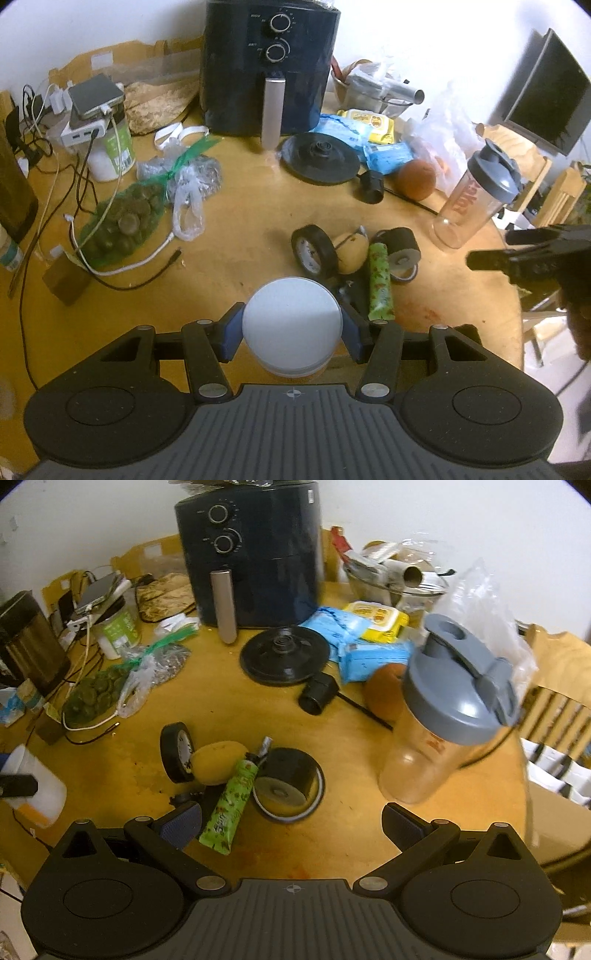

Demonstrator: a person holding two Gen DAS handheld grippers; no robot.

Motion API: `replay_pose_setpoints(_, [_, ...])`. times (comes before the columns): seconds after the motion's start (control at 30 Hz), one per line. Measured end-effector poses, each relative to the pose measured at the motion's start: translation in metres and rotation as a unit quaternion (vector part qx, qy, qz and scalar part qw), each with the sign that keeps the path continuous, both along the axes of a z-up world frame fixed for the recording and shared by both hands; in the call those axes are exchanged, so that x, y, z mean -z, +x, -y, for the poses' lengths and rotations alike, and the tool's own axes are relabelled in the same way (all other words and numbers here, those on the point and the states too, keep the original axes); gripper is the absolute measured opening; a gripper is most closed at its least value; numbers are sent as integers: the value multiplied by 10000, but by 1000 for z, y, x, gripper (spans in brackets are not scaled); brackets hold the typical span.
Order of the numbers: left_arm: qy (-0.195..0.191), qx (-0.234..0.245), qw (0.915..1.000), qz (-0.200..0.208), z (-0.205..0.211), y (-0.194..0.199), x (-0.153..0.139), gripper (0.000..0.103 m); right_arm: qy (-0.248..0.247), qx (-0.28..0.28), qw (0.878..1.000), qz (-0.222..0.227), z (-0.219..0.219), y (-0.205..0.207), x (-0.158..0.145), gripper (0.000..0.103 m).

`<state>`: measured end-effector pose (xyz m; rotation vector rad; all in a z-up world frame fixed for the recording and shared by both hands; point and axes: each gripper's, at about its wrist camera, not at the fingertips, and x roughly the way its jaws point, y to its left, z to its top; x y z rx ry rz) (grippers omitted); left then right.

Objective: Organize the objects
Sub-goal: 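Move the right gripper toward the black cylindrical roll while the left gripper holds the jar, then grasp the black cylindrical roll with the right gripper and lift it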

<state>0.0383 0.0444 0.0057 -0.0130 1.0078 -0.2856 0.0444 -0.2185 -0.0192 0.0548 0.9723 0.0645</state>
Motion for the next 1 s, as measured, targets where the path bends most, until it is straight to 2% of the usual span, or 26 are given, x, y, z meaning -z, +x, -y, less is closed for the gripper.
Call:
replay_pose_setpoints(0.27, [-128, -324, 9991, -226, 3, -11, 3, 53, 150, -600, 9981, -64, 0, 23, 21, 103])
replay_pose_setpoints(0.43, [-143, -573, 9978, -304, 5, -16, 3, 53, -71, -1157, 9933, 3, -4, 33, 34, 103])
replay_pose_setpoints(0.63, [-134, -807, 9961, -331, 10, -22, 1, 53, -161, -1517, 9882, -107, -1, 48, 58, 103])
replay_pose_setpoints(0.77, [-140, -971, 9946, -342, 12, -25, 1, 53, -516, -1780, 9827, -48, -5, 57, 71, 103])
replay_pose_setpoints(0.83, [-142, -1060, 9936, -354, 13, -27, 1, 53, -739, -1945, 9781, -24, -9, 62, 79, 101])
replay_pose_setpoints(0.9, [-143, -1139, 9928, -354, 15, -29, 1, 53, -860, -2086, 9742, -44, -10, 67, 87, 86])
replay_pose_setpoints(1.0, [-146, -1245, 9915, -347, 15, -34, -1, 53, -1059, -2325, 9668, 12, -14, 74, 94, 81])
